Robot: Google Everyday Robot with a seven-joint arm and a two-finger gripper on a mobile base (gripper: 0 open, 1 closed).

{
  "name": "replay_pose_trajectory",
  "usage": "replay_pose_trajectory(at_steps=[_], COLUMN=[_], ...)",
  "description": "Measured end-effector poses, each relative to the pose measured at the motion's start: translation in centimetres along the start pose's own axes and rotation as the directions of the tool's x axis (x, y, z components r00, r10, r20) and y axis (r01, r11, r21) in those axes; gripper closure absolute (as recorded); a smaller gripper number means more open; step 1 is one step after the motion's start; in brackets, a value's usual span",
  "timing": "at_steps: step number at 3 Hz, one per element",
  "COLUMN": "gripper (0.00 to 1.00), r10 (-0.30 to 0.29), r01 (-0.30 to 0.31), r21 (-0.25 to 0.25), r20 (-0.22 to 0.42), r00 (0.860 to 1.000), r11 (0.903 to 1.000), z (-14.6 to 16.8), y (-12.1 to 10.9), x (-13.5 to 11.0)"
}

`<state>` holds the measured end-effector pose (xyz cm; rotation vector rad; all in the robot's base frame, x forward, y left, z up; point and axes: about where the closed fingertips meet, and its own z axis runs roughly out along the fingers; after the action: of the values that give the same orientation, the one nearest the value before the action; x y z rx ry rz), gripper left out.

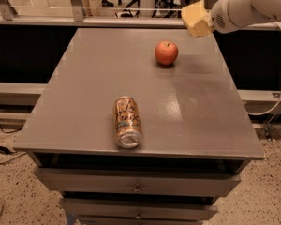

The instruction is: Move sponge near apple

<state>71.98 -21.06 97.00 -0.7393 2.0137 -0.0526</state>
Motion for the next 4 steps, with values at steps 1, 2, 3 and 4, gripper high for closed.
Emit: replay_pose_trajectory(at_steps=[1, 2, 3, 4], gripper=[1.00, 1.00, 1.00, 1.00], r10=[0.034, 0.050, 0.060, 0.085], r01=[-0.034, -0.054, -0.068, -0.097], r21=[-0.011, -0.065, -0.129, -0.134], r20=[-0.040, -0.053, -0.064, -0.093], r00=[0.999, 0.997, 0.996, 0.992], r11=[0.9993, 0.9964, 0.9893, 0.9861], z=[-1.4, -0.3, 2.1, 3.0], y=[-0.1, 1.4, 3.4, 3.9], x=[3.1, 4.5, 5.3, 7.0])
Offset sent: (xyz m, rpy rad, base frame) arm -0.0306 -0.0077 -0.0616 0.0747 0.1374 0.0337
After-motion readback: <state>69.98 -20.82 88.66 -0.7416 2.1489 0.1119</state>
